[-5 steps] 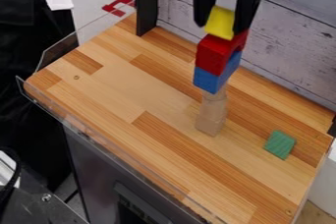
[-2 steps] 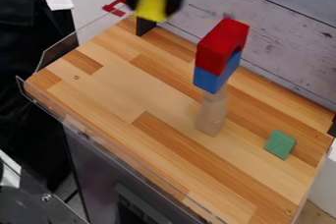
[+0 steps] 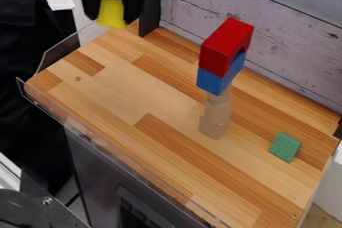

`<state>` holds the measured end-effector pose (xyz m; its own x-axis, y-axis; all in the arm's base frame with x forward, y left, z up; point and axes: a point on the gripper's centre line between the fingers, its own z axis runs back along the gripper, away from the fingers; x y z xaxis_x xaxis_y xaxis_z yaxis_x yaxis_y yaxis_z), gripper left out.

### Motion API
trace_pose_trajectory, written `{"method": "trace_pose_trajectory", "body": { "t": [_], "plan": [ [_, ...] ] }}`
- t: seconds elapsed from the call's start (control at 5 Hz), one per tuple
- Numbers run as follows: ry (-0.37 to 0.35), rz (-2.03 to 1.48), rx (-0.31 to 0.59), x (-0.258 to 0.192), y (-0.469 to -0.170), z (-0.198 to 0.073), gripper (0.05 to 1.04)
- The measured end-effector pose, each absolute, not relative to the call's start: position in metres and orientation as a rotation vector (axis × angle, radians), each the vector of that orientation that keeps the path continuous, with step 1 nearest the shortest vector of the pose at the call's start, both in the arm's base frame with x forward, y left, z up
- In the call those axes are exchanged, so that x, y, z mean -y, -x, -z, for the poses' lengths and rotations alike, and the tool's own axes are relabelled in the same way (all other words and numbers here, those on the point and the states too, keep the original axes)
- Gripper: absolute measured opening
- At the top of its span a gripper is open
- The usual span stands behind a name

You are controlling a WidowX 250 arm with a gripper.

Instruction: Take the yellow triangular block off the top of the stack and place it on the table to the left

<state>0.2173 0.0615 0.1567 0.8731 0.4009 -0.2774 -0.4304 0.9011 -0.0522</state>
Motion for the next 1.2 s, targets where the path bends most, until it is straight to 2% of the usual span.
{"method": "trace_pose_trajectory", "body": {
  "t": [0.2,0.6,0.8,1.2],
  "plan": [
    [0.087,-0.511,-0.249,-0.066,-0.215,-0.137,0.55],
    [0.181,-0.721,-0.219,-0.064,-0.222,-0.099,0.55],
    [0.256,-0.791,-0.203,-0.065,-0.232,-0.071,0.55],
    [0.244,-1.02,-0.215,-0.076,-0.234,-0.04,0.55]
  ]
}}
